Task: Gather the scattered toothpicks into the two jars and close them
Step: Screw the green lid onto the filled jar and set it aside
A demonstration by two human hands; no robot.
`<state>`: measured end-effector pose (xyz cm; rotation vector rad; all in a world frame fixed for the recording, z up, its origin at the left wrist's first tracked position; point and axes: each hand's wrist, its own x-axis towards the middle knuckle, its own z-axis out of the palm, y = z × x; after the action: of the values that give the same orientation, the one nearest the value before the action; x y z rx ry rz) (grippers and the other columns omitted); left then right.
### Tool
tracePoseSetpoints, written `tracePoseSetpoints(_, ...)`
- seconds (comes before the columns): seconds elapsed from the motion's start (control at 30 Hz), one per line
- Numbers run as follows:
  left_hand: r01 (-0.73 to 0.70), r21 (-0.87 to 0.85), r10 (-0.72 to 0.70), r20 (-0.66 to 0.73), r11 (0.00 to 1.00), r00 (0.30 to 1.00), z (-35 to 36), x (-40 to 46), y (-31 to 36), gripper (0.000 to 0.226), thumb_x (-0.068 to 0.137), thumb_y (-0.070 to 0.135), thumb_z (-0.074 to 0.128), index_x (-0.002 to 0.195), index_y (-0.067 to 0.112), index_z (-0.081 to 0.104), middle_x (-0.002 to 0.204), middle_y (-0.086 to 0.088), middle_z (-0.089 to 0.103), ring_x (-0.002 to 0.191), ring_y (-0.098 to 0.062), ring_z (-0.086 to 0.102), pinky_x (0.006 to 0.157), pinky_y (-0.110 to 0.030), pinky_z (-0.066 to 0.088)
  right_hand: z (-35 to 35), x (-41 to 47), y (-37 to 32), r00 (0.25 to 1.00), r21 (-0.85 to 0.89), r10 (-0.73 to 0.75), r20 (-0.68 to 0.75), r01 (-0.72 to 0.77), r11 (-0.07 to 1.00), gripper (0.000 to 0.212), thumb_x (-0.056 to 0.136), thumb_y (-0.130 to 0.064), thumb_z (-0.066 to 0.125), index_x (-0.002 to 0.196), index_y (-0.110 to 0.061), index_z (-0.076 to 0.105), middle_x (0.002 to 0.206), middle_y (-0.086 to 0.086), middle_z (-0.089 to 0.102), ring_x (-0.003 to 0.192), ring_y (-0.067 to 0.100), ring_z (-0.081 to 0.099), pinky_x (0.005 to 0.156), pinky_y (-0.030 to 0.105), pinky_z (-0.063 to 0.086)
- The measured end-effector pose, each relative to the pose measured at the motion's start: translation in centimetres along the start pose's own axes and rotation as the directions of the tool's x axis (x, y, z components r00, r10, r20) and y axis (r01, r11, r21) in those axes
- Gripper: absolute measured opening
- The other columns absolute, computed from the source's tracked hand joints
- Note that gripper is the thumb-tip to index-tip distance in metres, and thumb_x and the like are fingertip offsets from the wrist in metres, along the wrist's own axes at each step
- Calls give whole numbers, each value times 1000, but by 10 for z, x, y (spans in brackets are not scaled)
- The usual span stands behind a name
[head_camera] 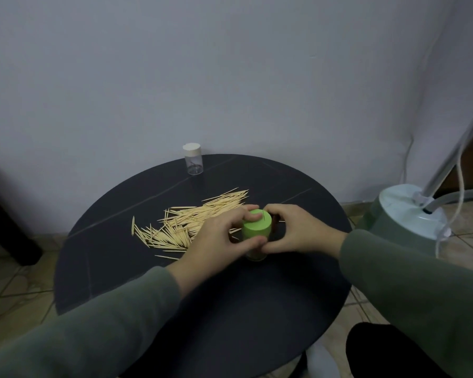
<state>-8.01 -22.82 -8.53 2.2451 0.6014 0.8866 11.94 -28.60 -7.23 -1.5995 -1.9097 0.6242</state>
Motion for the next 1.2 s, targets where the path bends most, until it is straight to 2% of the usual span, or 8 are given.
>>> tracePoseSetpoints(0.1, -29, -6, 29, -29, 1000, 999, -9, 5, 0, 47, 75, 51, 74, 115, 29, 65, 121, 18, 63, 108, 0, 59, 82, -17, 48, -4, 3, -2, 1000, -8, -29, -8, 29, 1000, 42, 64, -46, 81, 99, -32, 63, 94, -13, 66, 89, 5, 62, 80, 34, 54)
tracePoseSetpoints(0.17, 7, -59, -14, -114, 998, 993, -17, 11, 0, 43, 82, 54, 63, 117, 29, 64, 111, 17, 65, 94, -7, 63, 70, -27, 52, -8, 9, -3, 997, -3, -34, -63, 34, 999, 45, 65, -47, 81, 102, -29, 63, 95, -13, 66, 88, 4, 61, 79, 33, 54)
tracePoseSetpoints(0.23, 63, -97, -82, -208, 993, 975, -25, 21, -5, 34, 91, 50, 55, 115, 27, 64, 104, 14, 66, 92, -10, 63, 74, -34, 53, -12, 25, -3, 989, -24, -6, -147, 3, 1000, 49, 66, -48, 81, 107, -28, 63, 97, -15, 65, 89, 3, 60, 78, 32, 54)
tracePoseSetpoints(0.43, 274, -2, -260, -324, 962, 909, -32, 62, -34, 21, 96, 36, 54, 108, 24, 64, 92, 11, 64, 82, -2, 56, 64, -14, 41, -16, 95, 10, 916, -127, 198, -348, -256, 958, 63, 67, -59, 71, 120, -27, 57, 113, -7, 63, 105, 15, 57, 94, 48, 48)
tracePoseSetpoints(0.67, 435, 28, -374, -459, 900, 806, -27, 114, -83, 40, 91, 28, 62, 129, 23, 50, 131, 0, 50, 121, -19, 47, 97, -36, 46, -12, 138, 40, 780, -17, 453, -432, -509, 861, 70, 70, -49, 74, 127, -17, 47, 122, 4, 56, 111, 24, 54, 94, 45, 49)
tracePoseSetpoints(0.9, 526, 188, -358, -544, 829, 759, -43, 154, -114, 65, 89, 15, 64, 144, 25, 31, 153, -8, 18, 136, -32, 25, 104, -44, 39, 9, 150, 53, 720, 118, 446, -532, -458, 881, 64, 73, -41, 74, 124, -15, 45, 115, 3, 53, 104, 20, 53, 92, 42, 50)
tracePoseSetpoints(1.07, 601, 239, -445, -481, 763, 756, -46, 172, -133, 60, 92, 18, 61, 145, 16, 32, 154, -8, 22, 137, -33, 27, 106, -47, 36, 16, 150, 58, 703, 116, 400, -588, -417, 902, 61, 73, -38, 75, 121, -16, 44, 113, 1, 50, 102, 16, 51, 91, 40, 50)
tracePoseSetpoints(1.2, 552, 183, -392, -529, 813, 753, -44, 173, -143, 43, 93, 17, 60, 131, 11, 42, 140, -11, 41, 125, -31, 43, 99, -42, 43, 17, 149, 61, 710, 106, 375, -596, -394, 913, 61, 73, -38, 75, 121, -16, 44, 112, 0, 50, 103, 16, 51, 91, 40, 50)
